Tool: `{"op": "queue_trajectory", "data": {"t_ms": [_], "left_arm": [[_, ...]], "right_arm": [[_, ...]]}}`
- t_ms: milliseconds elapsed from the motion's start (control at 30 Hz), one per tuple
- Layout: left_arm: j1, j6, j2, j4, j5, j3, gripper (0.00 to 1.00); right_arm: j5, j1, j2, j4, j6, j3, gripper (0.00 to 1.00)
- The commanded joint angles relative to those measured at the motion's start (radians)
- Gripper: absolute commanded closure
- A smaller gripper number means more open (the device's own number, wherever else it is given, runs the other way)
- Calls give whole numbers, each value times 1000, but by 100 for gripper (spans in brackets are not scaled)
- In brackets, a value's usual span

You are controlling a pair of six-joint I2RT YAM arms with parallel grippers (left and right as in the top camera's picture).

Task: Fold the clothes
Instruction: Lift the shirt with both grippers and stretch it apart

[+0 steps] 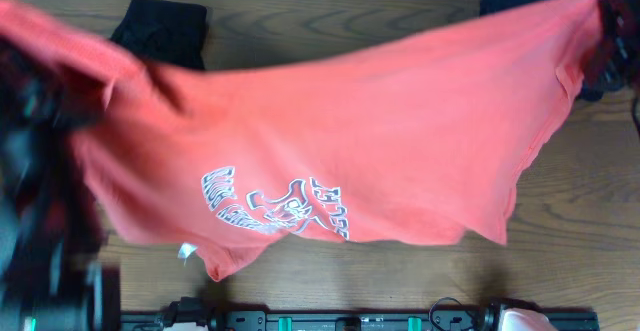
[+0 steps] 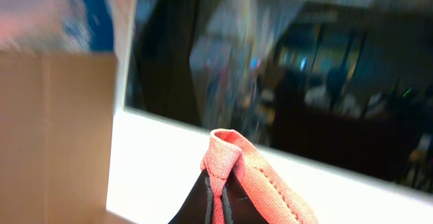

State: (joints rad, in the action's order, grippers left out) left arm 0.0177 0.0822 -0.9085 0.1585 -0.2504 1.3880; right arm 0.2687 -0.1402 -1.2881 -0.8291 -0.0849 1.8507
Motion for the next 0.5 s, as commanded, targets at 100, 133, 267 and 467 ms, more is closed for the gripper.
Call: {"op": "queue_trajectory", "data": {"t_ms": [100, 133, 267, 467], "left_arm": [[5, 9, -307, -208, -27, 5, 94], [5, 10, -348, -258, -27, 5, 94], [5, 74, -526, -405, -27, 66, 94], [0, 76, -630, -325, 19, 335, 94]], "right_arm": [[19, -9, -241, 190, -6, 3, 99], [31, -9, -268, 225, 2, 3, 99], [108, -9, -384, 400, 95, 14, 99], [184, -9, -463, 474, 163, 156, 99]]}}
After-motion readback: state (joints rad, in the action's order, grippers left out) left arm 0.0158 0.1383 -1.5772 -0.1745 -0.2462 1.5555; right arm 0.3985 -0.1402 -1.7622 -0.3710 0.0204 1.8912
